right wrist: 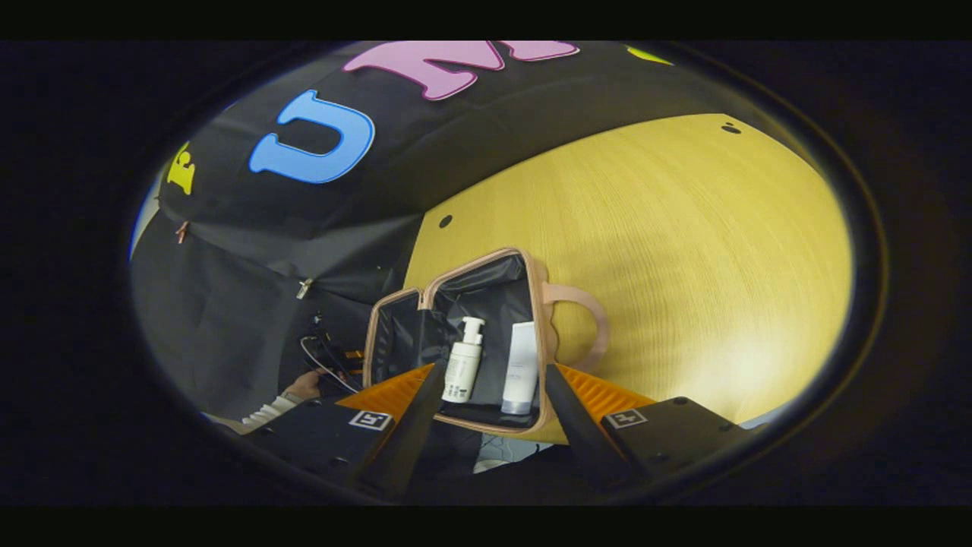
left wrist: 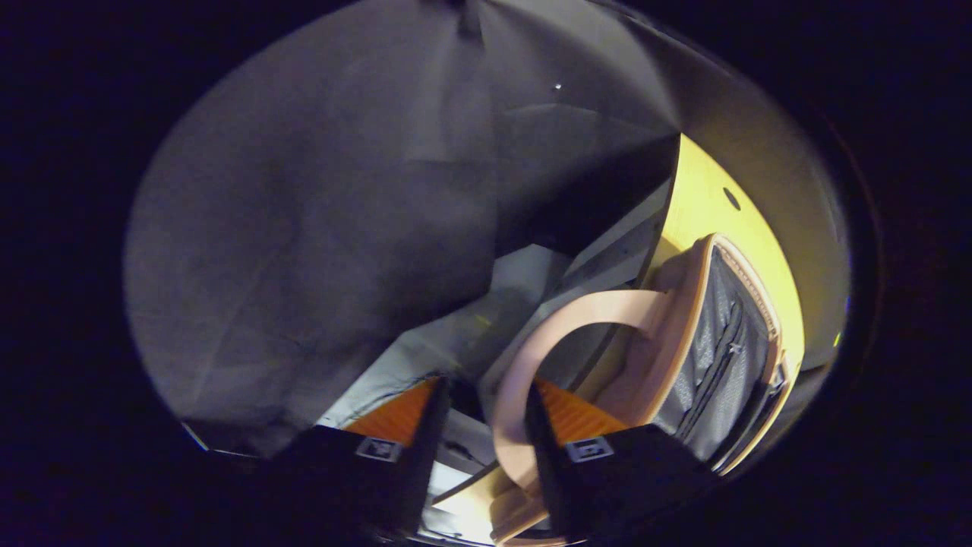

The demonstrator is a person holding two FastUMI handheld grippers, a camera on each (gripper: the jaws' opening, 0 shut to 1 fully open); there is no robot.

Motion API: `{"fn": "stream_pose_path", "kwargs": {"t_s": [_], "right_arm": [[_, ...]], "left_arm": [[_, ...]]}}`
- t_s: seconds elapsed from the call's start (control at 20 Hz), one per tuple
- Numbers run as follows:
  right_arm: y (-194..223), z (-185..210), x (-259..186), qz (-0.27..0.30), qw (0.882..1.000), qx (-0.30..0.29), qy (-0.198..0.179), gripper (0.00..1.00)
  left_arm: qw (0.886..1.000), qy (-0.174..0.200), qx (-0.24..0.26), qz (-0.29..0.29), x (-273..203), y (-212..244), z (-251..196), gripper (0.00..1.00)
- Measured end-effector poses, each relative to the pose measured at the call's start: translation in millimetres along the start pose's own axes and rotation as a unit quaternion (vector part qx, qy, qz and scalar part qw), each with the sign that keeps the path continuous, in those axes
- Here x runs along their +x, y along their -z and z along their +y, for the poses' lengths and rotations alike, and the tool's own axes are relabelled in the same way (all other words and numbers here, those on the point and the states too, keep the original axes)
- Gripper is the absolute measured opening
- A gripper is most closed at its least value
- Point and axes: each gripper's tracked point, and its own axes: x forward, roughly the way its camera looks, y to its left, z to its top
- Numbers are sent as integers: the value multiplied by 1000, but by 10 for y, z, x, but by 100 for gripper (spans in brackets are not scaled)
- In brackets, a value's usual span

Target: First open the suitcase, pack the skin care products into it, and then close the suitcase.

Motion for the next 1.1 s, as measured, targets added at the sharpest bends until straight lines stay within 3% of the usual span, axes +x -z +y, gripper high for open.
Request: {"fn": "stream_pose_path", "kwargs": {"t_s": [0.05, 0.25, 0.35, 0.55, 0.8, 0.85, 1.1], "right_arm": [[9, 22, 3, 1, 1000, -1, -2, 85], [63, 105, 23, 3, 1000, -5, -11, 85], [72, 130, 27, 5, 1000, -10, -12, 85], [79, 229, 54, 12, 999, -24, -22, 86], [71, 376, 37, 6, 998, -45, -37, 85], [64, 409, 35, 3, 998, -45, -41, 85], [98, 494, -9, -3, 997, -60, -52, 86]], "left_arm": [[1000, 4, 0, -4, 1, -14, -10, 23], [998, 45, 45, -27, -292, -57, -219, 14], [995, 48, 81, -42, -489, -99, -294, 8], [985, 80, 124, -85, -1098, -110, -560, 6], [968, 150, 151, -134, -1885, -78, -1062, 10], [963, 163, 158, -146, -2063, -47, -1149, 6], [930, 235, 218, -181, -2714, 225, -1992, 6]]}}
